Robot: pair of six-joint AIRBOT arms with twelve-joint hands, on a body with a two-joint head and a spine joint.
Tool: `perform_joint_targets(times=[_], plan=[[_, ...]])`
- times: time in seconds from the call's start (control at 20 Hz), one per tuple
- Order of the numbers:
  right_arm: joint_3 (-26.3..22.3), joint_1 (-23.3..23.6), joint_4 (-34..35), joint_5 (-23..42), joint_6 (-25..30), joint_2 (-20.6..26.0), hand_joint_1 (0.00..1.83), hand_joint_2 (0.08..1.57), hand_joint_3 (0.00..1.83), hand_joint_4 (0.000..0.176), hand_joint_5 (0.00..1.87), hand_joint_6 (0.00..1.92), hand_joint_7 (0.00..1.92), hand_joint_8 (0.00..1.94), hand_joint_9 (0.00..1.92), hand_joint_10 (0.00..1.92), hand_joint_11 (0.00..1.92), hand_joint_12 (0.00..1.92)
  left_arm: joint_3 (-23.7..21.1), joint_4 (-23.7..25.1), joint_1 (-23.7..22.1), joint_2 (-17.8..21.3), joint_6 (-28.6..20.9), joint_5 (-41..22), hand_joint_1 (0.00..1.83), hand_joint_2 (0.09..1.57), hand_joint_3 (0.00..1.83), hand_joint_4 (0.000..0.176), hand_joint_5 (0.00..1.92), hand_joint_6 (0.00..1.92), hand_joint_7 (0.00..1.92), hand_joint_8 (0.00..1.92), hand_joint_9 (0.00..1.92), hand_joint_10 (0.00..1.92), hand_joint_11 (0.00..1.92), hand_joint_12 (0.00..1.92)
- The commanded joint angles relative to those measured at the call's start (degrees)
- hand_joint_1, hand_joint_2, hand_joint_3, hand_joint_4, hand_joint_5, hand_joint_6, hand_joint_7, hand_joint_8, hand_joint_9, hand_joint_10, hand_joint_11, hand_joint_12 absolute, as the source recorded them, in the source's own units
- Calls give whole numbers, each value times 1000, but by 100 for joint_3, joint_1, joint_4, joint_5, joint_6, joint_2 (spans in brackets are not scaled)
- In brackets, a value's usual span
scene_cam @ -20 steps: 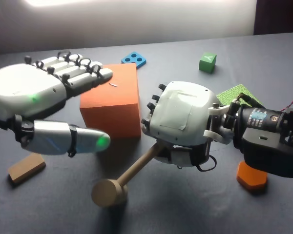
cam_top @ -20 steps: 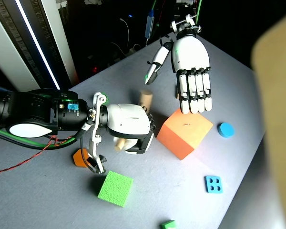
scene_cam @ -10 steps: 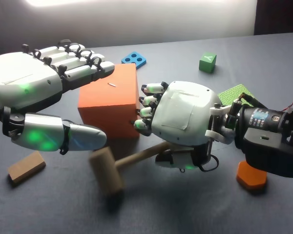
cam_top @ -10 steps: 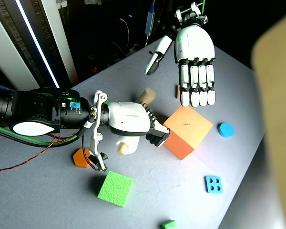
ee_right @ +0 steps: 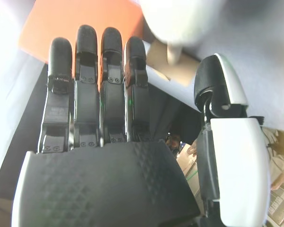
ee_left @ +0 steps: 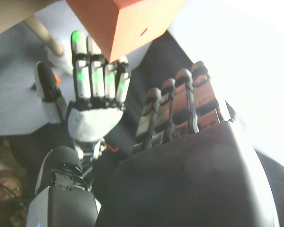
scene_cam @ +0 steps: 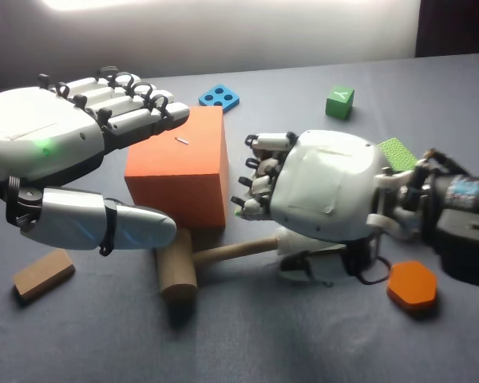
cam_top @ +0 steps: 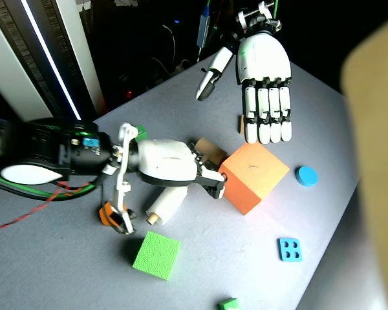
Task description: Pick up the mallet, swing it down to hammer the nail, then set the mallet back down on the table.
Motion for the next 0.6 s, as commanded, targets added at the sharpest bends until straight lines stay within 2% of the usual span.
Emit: perform_joint_targets(times=[0.0,0.2,0.3,0.4,0.55], plan=[[-196,138,-20,720,18,198,559,1104,0,0,602,0,616,0,559,71,148,1008,-6,-104,-86,56,8,-606,0,1075,0,0,0,0,0,0,0,0,0,0],[-964,549,41,311,232,984,526,1114,5,0,523,0,532,0,514,34,94,990,-9,-105,-151,56,8,-590,0,1077,0,0,4,2,0,0,0,0,0,0],[-1331,919,781,-351,232,1407,549,1093,0,0,525,0,541,0,528,20,115,966,-18,-105,-210,56,8,-562,0,1078,1,0,1,0,0,0,0,0,0,0],[-1597,1281,1507,-937,230,1771,494,1095,0,0,485,0,505,0,494,3,79,981,-39,-105,-249,60,7,-562,0,1074,0,0,0,0,0,0,0,0,0,0],[-1986,1532,1921,-1285,226,2291,477,1091,0,0,448,0,471,0,460,0,43,1033,-81,-154,-258,72,-1,-562,0,1076,0,0,0,0,0,0,0,0,0,0]])
